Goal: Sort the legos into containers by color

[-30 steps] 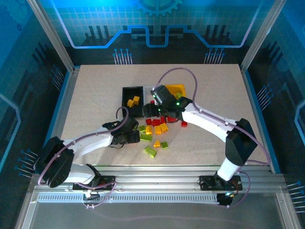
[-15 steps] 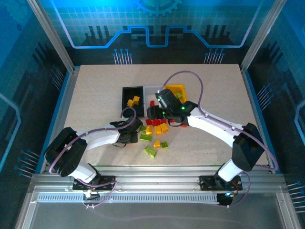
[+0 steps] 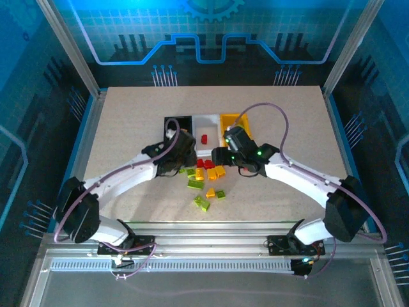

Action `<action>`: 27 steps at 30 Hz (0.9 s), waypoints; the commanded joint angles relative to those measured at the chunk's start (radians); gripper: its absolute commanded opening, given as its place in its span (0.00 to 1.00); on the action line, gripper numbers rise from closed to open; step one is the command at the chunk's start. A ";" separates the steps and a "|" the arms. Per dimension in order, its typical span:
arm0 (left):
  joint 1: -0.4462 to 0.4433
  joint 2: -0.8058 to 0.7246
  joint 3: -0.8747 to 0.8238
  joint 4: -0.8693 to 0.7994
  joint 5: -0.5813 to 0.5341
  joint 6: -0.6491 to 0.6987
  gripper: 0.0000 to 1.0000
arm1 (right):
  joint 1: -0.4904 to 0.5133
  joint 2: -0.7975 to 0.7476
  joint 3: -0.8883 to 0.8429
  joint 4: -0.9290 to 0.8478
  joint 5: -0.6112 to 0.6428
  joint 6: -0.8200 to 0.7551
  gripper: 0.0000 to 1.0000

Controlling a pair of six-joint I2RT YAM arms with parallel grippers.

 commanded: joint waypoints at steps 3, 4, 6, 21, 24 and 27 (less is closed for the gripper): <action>0.018 0.250 0.295 -0.040 -0.031 0.102 0.44 | -0.021 -0.097 -0.099 -0.009 0.024 0.043 0.71; 0.022 0.304 0.363 -0.055 -0.052 0.124 0.44 | -0.022 -0.113 -0.115 -0.014 0.020 0.044 0.71; 0.034 0.408 0.485 -0.098 -0.088 0.145 0.44 | -0.027 -0.145 -0.144 -0.028 0.022 0.047 0.71; 0.034 0.539 0.737 -0.129 0.001 0.117 0.89 | -0.117 -0.211 -0.269 -0.074 0.038 0.067 0.80; 0.009 0.430 0.660 -0.086 0.026 0.107 0.99 | -0.166 -0.137 -0.257 -0.033 0.013 0.047 0.80; -0.021 0.293 0.512 -0.020 0.054 0.085 0.99 | -0.197 -0.039 -0.218 0.006 0.006 0.023 0.80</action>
